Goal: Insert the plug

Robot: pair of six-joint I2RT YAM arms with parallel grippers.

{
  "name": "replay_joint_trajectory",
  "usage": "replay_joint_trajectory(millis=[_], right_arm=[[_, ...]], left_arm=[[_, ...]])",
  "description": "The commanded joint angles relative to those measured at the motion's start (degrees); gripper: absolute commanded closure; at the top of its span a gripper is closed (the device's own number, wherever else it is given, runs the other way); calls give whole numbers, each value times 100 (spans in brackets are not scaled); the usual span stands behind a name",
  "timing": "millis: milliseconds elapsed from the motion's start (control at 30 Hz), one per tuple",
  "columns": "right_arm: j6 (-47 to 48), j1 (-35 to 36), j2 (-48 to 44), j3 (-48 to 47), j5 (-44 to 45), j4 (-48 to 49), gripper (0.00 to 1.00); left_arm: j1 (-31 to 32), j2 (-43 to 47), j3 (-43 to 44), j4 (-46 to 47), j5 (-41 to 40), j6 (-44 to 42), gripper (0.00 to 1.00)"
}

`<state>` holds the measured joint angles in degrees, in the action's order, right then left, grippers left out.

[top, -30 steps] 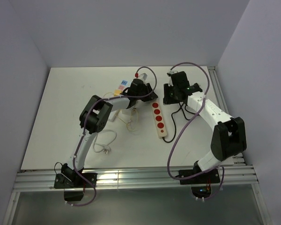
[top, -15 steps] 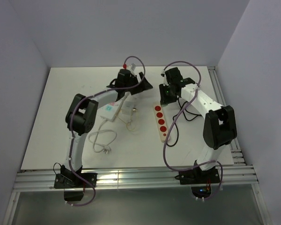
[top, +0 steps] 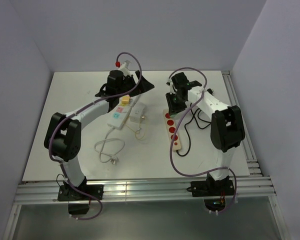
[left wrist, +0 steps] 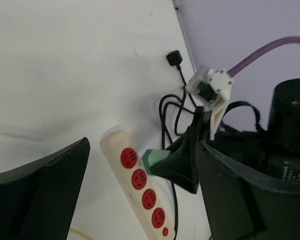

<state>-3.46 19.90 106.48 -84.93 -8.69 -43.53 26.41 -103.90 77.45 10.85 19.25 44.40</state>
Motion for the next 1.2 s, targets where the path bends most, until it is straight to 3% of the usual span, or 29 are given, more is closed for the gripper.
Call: replay_joint_trajectory(millis=[0, 1167], right_arm=[[153, 58, 75, -428, -89, -270, 100], [4, 75, 778, -912, 262, -560, 100]], left_arm=[[30, 212, -318, 66, 44, -54, 8], [39, 282, -810, 66, 35, -230, 9]])
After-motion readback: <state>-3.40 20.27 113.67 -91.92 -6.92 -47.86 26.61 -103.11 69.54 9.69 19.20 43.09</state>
